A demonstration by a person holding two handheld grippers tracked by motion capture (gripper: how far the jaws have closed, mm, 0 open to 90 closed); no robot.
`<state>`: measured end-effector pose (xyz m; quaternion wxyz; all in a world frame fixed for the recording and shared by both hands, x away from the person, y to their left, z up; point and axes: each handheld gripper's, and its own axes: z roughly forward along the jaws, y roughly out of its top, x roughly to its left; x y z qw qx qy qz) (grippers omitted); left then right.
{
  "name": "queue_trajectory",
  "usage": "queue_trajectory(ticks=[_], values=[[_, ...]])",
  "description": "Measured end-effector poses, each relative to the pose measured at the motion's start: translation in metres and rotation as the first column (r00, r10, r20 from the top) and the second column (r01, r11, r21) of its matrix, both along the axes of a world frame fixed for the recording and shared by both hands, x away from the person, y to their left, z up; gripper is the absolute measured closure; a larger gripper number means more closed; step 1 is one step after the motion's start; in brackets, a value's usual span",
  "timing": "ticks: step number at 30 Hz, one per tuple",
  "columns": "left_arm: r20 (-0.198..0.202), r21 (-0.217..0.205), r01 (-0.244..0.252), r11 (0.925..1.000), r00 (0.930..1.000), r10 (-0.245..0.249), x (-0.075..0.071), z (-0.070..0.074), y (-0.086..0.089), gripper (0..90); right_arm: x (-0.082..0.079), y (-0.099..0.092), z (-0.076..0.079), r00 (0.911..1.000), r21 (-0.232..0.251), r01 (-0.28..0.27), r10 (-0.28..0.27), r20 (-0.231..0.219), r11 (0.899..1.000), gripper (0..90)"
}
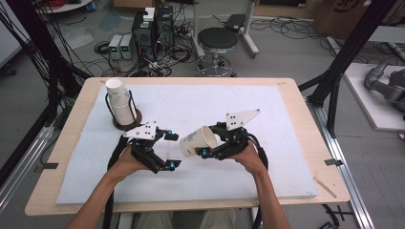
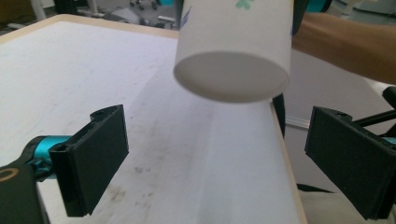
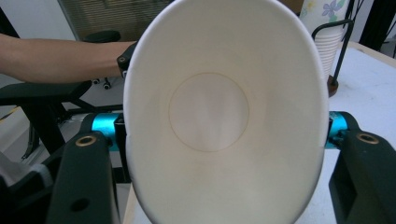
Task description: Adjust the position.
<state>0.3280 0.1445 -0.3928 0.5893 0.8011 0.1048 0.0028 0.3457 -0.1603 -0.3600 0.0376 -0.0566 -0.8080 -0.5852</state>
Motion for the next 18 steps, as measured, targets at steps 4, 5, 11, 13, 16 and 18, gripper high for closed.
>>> queue_trajectory(ticks=[4,5,11,13,16,18], values=[[0.009,0.029,-0.046,0.9985,0.9989,0.046,-0.002,-0.003,0.013,6.1,0.000,-0.001,0.000,0.9999,-0.006,0.011,-0.011,0.003,1.000,35.4],[0.013,0.032,-0.062,0.9975,0.9980,0.062,-0.002,-0.005,0.016,6.1,0.000,-0.001,0.000,0.9999,-0.008,0.013,-0.013,0.001,1.000,35.4],[0.017,0.041,-0.162,0.9859,0.9867,0.162,-0.004,-0.014,0.038,6.1,0.001,-0.003,0.001,0.9990,-0.013,0.045,-0.045,-0.003,0.999,35.4],[0.019,0.045,-0.197,0.9793,0.9803,0.197,-0.005,-0.017,0.046,6.1,0.002,-0.004,0.001,0.9984,-0.014,0.056,-0.056,0.000,0.998,35.4],[0.020,0.047,-0.245,0.9684,0.9695,0.244,-0.006,-0.021,0.055,6.1,0.002,-0.005,0.001,0.9974,-0.019,0.072,-0.072,-0.001,0.997,35.4],[0.025,0.047,-0.272,0.9613,0.9624,0.271,-0.007,-0.024,0.061,6.1,0.003,-0.005,0.000,0.9969,-0.019,0.079,-0.079,-0.001,0.997,35.4]])
